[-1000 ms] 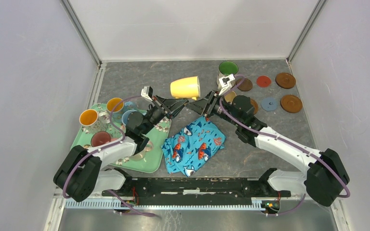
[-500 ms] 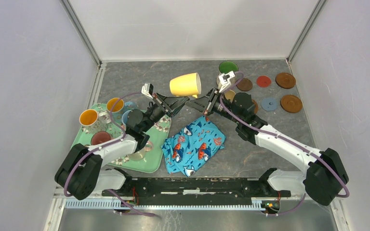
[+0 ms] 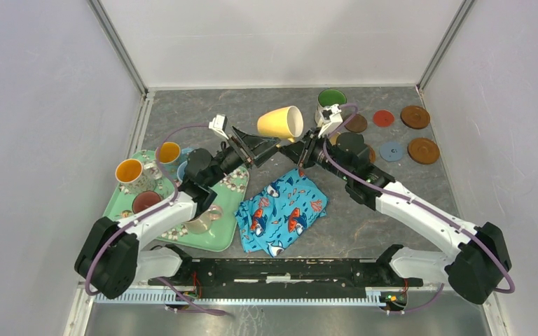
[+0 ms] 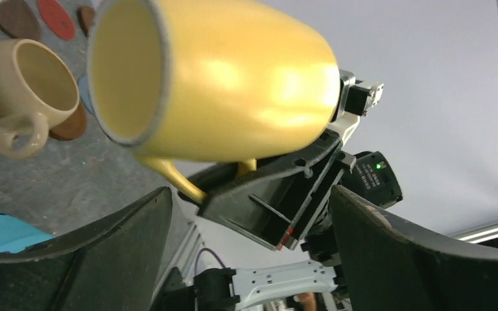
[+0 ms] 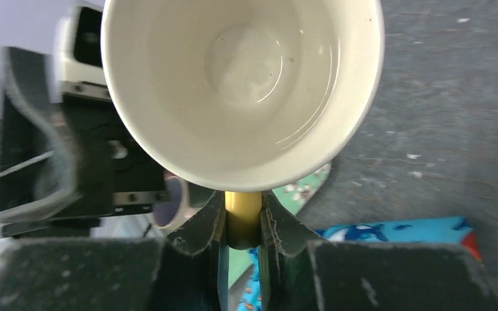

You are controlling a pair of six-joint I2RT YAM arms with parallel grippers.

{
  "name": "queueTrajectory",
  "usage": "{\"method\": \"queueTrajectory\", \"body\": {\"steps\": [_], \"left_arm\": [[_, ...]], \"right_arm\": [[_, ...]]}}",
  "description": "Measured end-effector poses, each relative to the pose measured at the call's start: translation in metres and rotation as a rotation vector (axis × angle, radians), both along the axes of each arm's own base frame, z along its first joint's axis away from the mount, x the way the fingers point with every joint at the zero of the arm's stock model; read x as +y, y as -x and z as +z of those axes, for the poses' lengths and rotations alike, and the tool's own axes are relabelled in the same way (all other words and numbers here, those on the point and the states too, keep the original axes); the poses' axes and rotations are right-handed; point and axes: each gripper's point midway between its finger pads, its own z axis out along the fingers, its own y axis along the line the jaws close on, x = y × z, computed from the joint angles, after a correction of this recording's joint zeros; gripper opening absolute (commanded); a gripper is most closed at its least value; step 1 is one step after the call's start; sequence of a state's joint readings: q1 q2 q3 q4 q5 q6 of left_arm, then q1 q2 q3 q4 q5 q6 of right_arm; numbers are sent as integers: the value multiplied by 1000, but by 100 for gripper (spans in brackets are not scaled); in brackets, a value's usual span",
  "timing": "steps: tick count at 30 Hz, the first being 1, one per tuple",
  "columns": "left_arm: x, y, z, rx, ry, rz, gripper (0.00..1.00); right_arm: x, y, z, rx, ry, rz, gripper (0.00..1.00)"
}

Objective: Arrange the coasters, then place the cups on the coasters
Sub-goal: Place the cup on the coaster.

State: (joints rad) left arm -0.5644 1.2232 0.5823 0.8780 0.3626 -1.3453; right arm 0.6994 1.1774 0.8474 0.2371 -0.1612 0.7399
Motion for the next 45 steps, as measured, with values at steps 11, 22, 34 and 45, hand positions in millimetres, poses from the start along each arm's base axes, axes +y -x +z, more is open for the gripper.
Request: {"method": "queueTrajectory", "body": {"steps": [11,22,34,45], "left_arm": [[8,6,6,-115,-253,43,100],[23,-3,1,-171,-562,89,100],[45,-14,-3,-235,-804,150,100],[60,-17,-19,-259,-901,189,100]], "right_arm": [[-37,-29,-14,-53,248,-192,0],[-80,-62,6,-108,404,-345,0],[-183,-105,-10,-19,586,-595,0],[-273,-129,-43,119,660,-768,0]]}}
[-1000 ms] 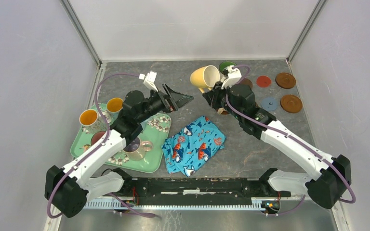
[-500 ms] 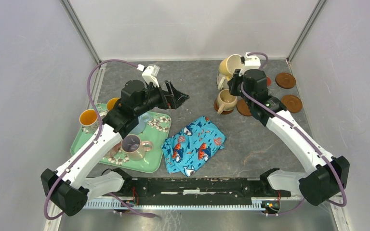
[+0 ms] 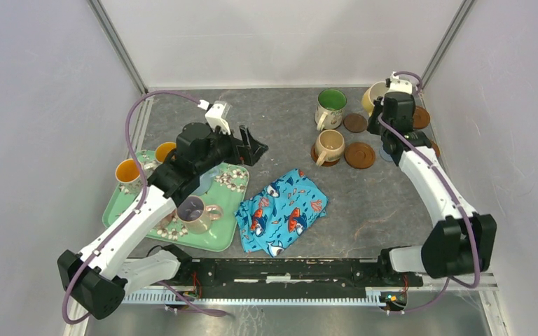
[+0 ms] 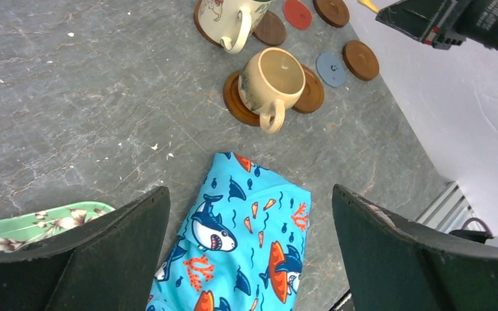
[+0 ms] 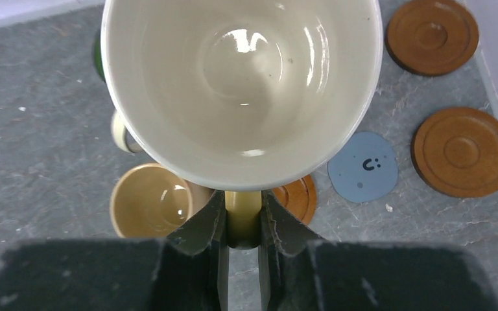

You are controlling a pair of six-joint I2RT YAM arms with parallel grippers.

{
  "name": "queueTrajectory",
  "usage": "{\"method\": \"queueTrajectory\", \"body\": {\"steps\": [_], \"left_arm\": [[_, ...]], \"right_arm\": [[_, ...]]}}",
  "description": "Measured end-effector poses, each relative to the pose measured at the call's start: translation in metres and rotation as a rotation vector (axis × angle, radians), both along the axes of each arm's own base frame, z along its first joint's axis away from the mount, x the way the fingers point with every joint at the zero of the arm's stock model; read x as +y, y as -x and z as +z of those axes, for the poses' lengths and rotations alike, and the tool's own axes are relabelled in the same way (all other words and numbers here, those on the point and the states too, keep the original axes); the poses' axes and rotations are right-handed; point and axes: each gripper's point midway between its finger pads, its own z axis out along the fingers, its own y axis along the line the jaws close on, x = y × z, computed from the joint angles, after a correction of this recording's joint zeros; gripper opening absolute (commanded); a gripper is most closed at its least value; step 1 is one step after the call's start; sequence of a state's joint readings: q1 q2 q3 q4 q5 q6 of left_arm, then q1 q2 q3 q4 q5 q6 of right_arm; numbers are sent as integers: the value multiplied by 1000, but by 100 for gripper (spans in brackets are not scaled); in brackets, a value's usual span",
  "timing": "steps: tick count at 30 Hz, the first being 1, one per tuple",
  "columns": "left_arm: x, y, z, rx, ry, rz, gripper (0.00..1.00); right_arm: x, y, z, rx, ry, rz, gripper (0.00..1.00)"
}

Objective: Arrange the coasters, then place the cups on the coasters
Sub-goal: Place the cup on the coaster.

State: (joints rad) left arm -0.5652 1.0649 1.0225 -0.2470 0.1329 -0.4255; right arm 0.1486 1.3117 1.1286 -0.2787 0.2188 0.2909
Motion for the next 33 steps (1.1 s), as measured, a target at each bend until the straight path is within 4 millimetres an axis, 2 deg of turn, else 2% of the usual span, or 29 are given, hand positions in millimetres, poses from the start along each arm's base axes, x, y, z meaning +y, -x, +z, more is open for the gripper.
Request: {"method": "queueTrajectory", "body": {"steps": [4,8,10,13,19,23,29,33], "left_arm": [[6,5,-13,-18,-29,-1,100],[17,7,-24,-40,-67,27,100],[21,7,-26,-50,-79,41,100],[24,4,-23,-66,-81,59,100],[26,2,-22,-71,-83,74,100],[26,1,-23,-70,-84,76,100],[24,-1,-28,-57,-93,73,100],[23,-2,-32,-48,-99,73,100]], "right_arm": [[-12,-12,-38,93,-3,-13,0],[-14,-24,-78,186,-7,-3,0],[-12,-33,-97,232,-11,9,0],[-10,-47,-115,270,-17,27,0],[-5,-74,-129,285,-31,53,0],[-10,-88,-132,286,-42,48,0],[-19,-100,-143,301,-65,46,0],[-22,-98,-157,335,-91,52,0]]}}
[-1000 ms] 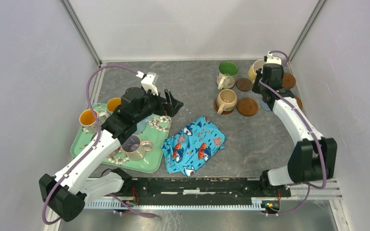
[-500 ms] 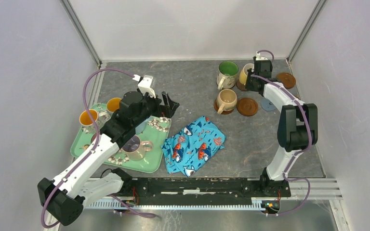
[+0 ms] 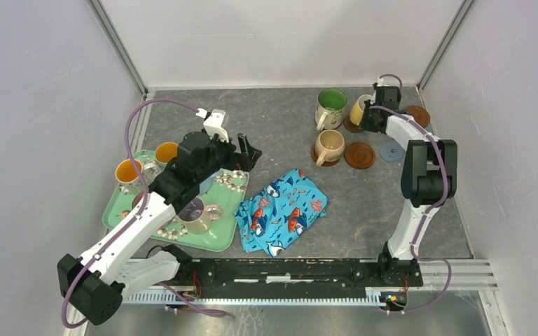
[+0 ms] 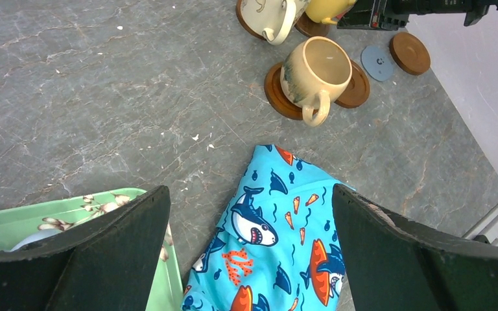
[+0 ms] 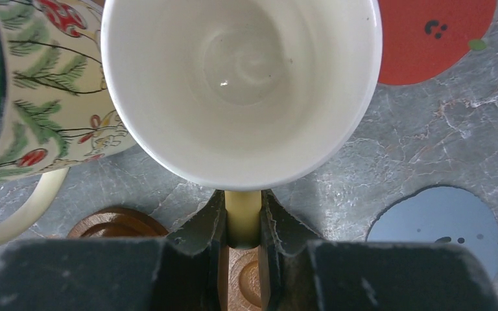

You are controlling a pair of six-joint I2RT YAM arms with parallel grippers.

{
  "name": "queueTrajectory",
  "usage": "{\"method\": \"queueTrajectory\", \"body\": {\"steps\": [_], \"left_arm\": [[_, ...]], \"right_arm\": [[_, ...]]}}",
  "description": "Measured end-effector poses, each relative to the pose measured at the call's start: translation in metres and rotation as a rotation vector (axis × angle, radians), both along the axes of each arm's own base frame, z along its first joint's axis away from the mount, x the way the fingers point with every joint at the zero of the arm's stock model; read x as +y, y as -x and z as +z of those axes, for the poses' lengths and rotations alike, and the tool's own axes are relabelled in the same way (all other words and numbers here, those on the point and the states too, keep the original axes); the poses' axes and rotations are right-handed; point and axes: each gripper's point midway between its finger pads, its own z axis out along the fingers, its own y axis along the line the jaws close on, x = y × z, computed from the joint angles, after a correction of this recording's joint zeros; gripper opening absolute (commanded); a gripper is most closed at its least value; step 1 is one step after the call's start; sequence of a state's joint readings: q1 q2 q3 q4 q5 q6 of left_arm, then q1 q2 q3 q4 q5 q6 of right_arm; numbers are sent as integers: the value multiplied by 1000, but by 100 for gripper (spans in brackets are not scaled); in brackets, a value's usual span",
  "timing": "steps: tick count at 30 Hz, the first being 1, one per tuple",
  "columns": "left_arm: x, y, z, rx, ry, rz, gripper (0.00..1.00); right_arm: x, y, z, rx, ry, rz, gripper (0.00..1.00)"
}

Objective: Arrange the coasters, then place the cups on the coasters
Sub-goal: Place the cup on the coaster.

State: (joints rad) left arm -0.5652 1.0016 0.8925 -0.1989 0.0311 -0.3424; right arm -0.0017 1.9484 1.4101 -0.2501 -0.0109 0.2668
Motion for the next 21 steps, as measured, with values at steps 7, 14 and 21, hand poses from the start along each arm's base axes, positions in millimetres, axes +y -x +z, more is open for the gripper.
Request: {"method": "queueTrajectory", "body": {"steps": [7,14,21], "left_arm": [[0,0,-1,3,-2,0,100],[0,-1,-2,5,-3,0,100],[-1,-2,-5,12,-8,0,100]], "right_arm": [[-15,-2,-9,19,-27,-19,0],[-25,-28,-9,3,-32,-37,0],[-21,-36,-9,1,-54,-20,0]]}}
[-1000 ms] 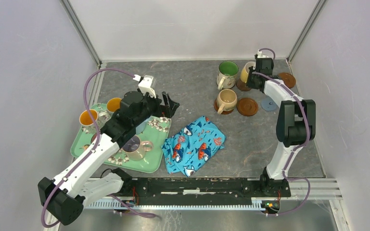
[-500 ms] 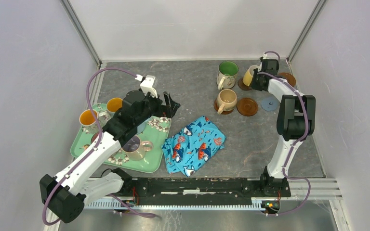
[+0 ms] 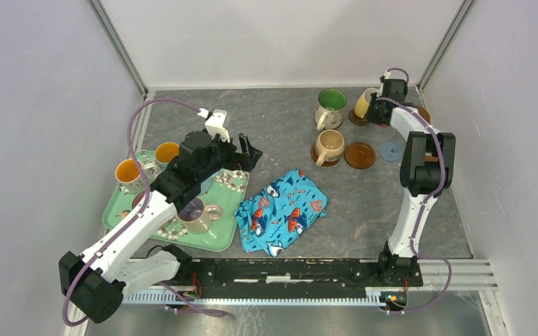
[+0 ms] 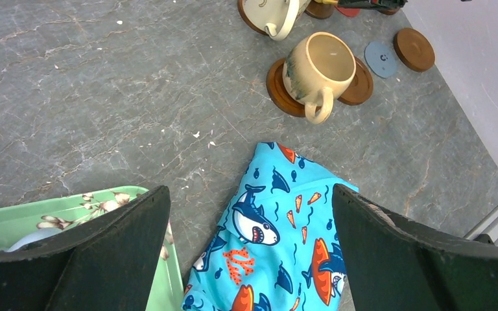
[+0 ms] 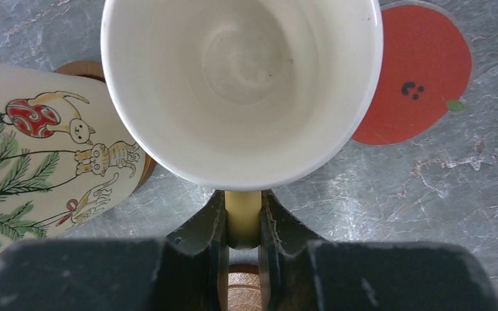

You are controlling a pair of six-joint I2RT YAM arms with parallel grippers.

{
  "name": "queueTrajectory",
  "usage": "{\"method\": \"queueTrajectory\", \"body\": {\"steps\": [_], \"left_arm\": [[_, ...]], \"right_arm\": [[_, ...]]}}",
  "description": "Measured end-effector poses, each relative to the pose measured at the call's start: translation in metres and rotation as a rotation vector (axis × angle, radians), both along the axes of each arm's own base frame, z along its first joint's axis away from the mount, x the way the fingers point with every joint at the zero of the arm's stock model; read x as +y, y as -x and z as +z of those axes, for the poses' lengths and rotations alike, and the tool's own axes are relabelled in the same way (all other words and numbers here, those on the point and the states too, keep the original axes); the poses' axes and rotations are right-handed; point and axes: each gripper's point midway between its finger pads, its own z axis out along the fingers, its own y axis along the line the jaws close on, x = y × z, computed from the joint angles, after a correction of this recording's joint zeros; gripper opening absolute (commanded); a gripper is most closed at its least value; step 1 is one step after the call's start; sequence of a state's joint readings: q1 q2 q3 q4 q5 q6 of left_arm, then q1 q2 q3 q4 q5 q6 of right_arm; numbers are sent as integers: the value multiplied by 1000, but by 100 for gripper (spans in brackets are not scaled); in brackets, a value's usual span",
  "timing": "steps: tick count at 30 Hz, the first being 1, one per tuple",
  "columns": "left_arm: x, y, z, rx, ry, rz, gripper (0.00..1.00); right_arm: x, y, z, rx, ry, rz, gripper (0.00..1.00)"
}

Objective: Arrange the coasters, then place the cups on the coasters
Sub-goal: Place the cup on the coaster.

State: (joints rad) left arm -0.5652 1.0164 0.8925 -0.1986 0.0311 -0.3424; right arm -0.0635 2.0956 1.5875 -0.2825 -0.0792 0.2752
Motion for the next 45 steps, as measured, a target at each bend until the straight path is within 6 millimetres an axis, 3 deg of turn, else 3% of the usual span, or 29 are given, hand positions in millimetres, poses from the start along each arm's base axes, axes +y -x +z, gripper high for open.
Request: {"method": "queueTrajectory", "body": {"steps": [5,11,19,32,45], "left_arm": [[0,0,-1,3,-2,0,100],[0,0,-1,3,-2,0,100],[-1,0,-2,4,-2,-1,100],[-1,0,-2,7,-3,-4,100],[-2,-1,-5,14,-7,-4,100]], "right_arm": [[10,1,-2,-3,4,16,0],[22,21,-3,-2,19,30,0],[23,36,-3,15,38,24,0],[21,40,1,68,108,23,0],[24,26,1,76,192,65,0]]}}
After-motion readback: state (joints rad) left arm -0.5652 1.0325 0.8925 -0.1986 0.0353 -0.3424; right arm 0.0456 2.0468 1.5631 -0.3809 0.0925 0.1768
